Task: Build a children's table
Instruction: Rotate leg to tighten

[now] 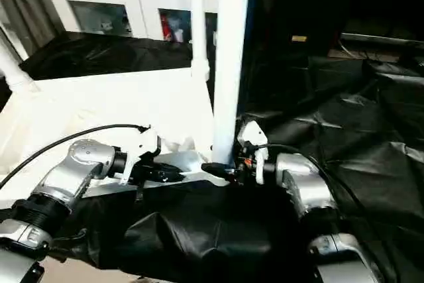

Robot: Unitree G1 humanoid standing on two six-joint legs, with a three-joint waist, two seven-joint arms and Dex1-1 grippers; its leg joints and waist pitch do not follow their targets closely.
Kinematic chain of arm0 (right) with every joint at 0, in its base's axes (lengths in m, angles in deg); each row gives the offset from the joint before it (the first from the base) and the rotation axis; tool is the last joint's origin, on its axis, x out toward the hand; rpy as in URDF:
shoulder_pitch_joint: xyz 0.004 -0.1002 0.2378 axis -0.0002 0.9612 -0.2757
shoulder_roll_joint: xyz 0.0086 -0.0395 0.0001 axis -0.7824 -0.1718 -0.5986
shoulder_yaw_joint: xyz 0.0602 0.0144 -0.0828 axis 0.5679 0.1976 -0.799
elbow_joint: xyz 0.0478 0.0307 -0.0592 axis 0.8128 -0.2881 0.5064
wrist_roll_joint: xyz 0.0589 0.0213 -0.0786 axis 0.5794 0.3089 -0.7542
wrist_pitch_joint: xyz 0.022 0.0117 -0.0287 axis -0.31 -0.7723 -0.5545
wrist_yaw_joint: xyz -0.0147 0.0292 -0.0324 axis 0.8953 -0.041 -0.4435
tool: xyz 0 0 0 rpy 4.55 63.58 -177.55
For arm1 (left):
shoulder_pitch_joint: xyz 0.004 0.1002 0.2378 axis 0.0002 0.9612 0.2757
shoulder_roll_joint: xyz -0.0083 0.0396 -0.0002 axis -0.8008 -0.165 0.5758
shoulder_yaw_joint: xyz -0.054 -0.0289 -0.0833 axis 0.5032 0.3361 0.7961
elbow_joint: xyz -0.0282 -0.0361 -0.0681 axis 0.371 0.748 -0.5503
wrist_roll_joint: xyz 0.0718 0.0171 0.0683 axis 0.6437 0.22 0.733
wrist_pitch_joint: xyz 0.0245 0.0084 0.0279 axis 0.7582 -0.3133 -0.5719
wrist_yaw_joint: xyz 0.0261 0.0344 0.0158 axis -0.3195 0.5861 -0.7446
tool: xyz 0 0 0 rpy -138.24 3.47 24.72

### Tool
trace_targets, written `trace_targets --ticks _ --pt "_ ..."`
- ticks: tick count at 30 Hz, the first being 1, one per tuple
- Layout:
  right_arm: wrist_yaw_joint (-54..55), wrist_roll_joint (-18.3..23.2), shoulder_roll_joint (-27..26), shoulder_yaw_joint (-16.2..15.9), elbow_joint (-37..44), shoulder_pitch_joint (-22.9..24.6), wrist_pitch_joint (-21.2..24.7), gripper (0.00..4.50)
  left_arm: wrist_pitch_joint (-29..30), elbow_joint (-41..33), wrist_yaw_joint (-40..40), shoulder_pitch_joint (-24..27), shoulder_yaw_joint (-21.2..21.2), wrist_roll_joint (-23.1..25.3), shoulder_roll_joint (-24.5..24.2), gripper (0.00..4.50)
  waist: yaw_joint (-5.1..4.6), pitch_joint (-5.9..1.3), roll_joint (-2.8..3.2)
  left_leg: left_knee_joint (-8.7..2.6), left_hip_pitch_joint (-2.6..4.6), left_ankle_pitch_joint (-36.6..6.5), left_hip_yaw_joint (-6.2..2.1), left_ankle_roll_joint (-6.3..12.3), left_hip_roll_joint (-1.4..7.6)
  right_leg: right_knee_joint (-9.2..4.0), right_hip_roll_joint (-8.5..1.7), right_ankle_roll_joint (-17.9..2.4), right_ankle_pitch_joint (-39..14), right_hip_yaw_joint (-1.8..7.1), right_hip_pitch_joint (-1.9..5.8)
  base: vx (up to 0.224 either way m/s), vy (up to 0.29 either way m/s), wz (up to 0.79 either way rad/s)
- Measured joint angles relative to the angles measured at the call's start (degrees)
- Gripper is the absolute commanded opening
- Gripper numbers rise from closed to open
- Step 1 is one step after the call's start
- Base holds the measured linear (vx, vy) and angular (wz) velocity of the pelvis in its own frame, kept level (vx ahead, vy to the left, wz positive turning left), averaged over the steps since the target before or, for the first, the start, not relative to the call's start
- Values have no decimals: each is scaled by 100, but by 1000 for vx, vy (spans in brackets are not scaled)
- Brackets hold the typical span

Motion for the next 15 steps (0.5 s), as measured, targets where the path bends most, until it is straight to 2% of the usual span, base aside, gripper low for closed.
trace_targets --ticks 3,6,9,14,15 --pt "1241 -161 -326 325 -149 19 -163 256 -122 580 783 -319 45 202 394 0 14 -2 -2 2 46 -2 3 -16 -1 1 0 -8 8 14 43 0 0 0" --pt "2536 -241 -698 580 -414 -61 -268 254 -129 1013 1458 -535 74 339 743 0 -44 0 -1 -1 105 -3 -4 -17 -7 -26 -6 28 -13 22 96 -34 8 -3" --pt "3435 -315 -940 722 -618 -212 -346 254 -49 1201 1928 -671 88 393 992 0 -113 2 7 -11 97 -3 -9 -16 -14 -65 -9 30 -15 23 102 0 0 0" --pt "4160 -394 -1170 833 -800 -398 -376 254 -92 1439 2205 -809 150 471 1148 0 -146 1 20 -16 91 -3 -9 -16 -14 -88 -8 26 -11 21 102 0 0 0" --pt "4164 -393 -1197 884 -800 -398 -383 310 -170 1480 2205 -818 152 492 1151 0 -143 1 20 -16 91 -3 -8 -15 -14 -89 -8 16 0 22 103 0 0 0"
